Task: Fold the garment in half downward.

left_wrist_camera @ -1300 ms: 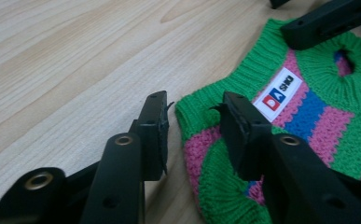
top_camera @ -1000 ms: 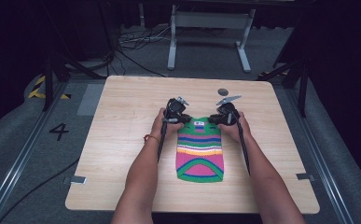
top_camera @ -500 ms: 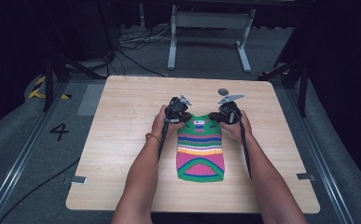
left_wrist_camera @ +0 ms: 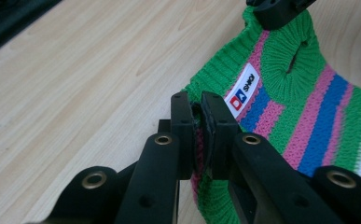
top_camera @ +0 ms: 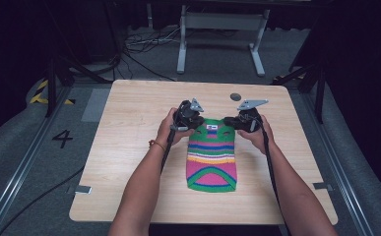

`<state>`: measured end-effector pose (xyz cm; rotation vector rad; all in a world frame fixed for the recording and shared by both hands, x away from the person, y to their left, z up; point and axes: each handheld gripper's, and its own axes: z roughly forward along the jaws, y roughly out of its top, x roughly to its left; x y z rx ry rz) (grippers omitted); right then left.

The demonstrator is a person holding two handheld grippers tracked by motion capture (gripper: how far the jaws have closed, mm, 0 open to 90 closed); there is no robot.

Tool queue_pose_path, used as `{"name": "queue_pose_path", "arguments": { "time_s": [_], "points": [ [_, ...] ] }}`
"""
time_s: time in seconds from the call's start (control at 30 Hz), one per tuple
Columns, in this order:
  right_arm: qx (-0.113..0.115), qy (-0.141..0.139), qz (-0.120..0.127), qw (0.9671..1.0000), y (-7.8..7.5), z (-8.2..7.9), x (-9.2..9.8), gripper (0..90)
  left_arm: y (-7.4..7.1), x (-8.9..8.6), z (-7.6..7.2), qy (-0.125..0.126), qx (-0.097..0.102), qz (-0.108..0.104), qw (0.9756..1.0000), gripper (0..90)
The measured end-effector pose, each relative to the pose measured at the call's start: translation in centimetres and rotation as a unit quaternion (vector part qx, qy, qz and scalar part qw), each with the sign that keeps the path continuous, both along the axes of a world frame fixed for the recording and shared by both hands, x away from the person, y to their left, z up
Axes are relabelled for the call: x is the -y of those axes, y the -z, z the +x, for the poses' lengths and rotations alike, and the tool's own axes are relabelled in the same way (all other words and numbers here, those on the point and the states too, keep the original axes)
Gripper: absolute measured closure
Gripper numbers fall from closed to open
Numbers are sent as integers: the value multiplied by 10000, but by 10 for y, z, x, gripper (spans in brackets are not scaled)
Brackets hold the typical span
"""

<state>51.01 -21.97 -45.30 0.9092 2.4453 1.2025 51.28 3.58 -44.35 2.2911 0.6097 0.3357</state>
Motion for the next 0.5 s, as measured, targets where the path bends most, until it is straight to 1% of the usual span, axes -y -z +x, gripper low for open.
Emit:
{"name": "queue_pose_path", "arguments": {
  "time_s": [0.07,0.13,0.17,0.2,0.23,0.27,0.3,0.37,0.43,0.5],
  "points": [
    [45,-68,60,9999,-5,-4,2,840,-4,1,-7,2,71,15,10000,841],
    [105,-128,20,9999,-10,-9,2,840,-6,2,-10,46,109,51,9999,839],
    [139,-160,10,9998,-12,-12,2,839,-10,3,-18,116,241,43,9996,839],
    [139,-160,10,9998,-12,-12,2,839,-10,3,-18,116,241,43,9996,839],
    [137,-173,22,9998,-13,-14,3,839,-15,3,-25,208,296,23,9993,839],
    [166,-244,15,9996,-16,-19,3,839,-17,2,-28,261,326,21,9991,838],
    [178,-285,22,9994,-17,-21,4,838,-19,2,-32,292,352,64,9989,838],
    [222,-381,40,9990,-20,-27,5,838,-21,-1,-39,373,404,41,9985,838],
    [260,-475,78,9985,-21,-31,7,840,-22,-5,-44,412,398,-25,9984,837],
    [316,-532,90,9980,-23,-37,8,841,-22,-8,-50,434,445,1,9981,836]
  ]
}}
